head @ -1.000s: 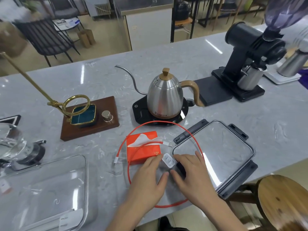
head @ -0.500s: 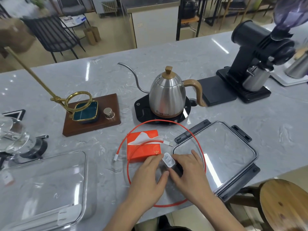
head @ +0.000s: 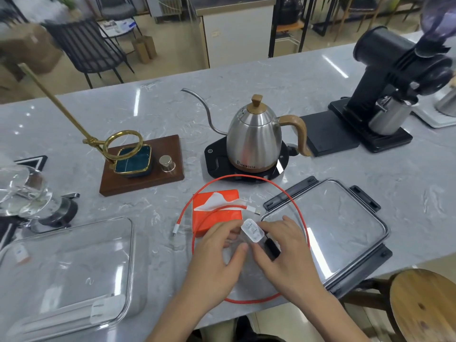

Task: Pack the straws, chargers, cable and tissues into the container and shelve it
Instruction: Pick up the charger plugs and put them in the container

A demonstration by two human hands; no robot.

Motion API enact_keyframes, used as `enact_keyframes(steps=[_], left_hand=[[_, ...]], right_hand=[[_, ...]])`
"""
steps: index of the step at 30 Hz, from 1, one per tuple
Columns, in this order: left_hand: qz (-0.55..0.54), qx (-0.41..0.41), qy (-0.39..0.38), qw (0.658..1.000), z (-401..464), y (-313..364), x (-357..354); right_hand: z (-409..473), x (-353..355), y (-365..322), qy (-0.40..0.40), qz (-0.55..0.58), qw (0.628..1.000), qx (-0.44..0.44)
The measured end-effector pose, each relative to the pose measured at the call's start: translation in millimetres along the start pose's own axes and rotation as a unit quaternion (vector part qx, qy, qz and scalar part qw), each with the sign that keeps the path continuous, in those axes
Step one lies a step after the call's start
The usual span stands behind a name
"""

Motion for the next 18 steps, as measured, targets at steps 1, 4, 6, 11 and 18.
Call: enact_keyframes(steps=[1,4,6,11,18], left_hand=[[-0.008,-0.004,0.009,1.0,0.2,1.9,4.5],[-0.036,-0.003,0.021,0.999,-0.6,7.2,17.9],[-0.051,-0.004,0.028,0.998,-2.0,9.7,28.5],[-0.068,-0.023,0.045,0.996,-5.9,14.6,56.2],[-0.107,-0.009,0.053,0.993,-17.0,6.2,94.4]], right_hand=[[0.2,2.4,-3.7,0.001,0.008,1.0,0.002],[0.8,9.0,-20.6,0.004,0.04,0.999,0.012],[2.3,10.5,-34.7,0.004,0.052,0.998,0.03],[8.5,9.8,-67.0,0.004,0.064,0.995,0.071],[11.8,-14.6,-106.5,-0.03,0.057,0.992,0.106]])
Point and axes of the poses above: each hand's wrist, its own z-axis towards the middle knuckle, its own x-axis out of the back of the hand, y = z × x, the point moved 8 cm from there along z, towards the middle knuckle, and after that the axes turned 4 degrees about -x, right-handed, at the moved point
